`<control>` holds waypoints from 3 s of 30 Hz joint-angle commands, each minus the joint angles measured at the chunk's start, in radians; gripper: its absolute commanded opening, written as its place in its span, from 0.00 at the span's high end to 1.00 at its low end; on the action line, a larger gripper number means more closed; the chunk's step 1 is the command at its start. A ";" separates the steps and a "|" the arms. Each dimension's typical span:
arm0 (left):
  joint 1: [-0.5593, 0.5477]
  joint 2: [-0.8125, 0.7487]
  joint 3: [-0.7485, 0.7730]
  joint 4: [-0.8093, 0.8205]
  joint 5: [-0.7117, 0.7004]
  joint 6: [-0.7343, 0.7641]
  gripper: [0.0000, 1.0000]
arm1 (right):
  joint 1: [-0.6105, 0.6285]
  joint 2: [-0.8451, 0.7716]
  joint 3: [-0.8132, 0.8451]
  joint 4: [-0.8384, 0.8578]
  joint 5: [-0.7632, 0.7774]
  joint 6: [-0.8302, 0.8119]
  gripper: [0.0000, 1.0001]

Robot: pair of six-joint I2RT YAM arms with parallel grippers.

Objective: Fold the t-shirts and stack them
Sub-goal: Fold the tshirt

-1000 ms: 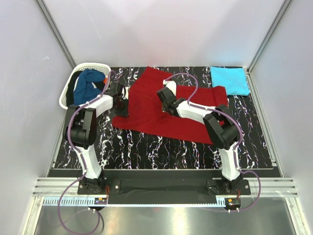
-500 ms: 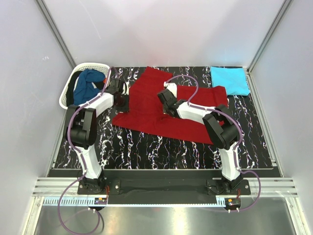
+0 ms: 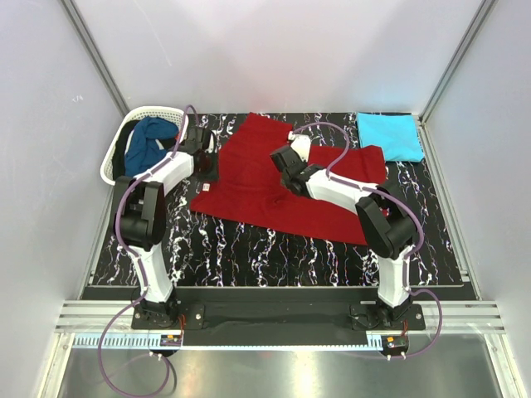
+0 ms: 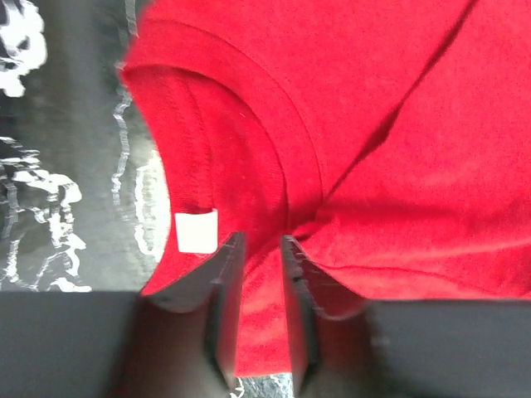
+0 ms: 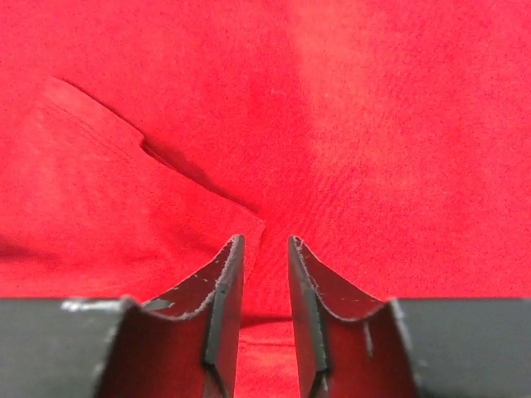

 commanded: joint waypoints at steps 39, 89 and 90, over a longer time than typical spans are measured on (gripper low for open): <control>-0.105 -0.171 -0.382 -0.017 -0.177 -0.349 0.62 | -0.104 0.023 -0.047 0.134 -0.455 0.083 0.61; -0.105 -0.213 -0.408 -0.007 -0.155 -0.346 0.60 | -0.104 0.067 -0.015 0.129 -0.356 0.170 0.89; -0.105 -0.206 -0.409 -0.007 -0.168 -0.346 0.59 | -0.105 0.055 -0.016 0.129 -0.348 0.168 0.93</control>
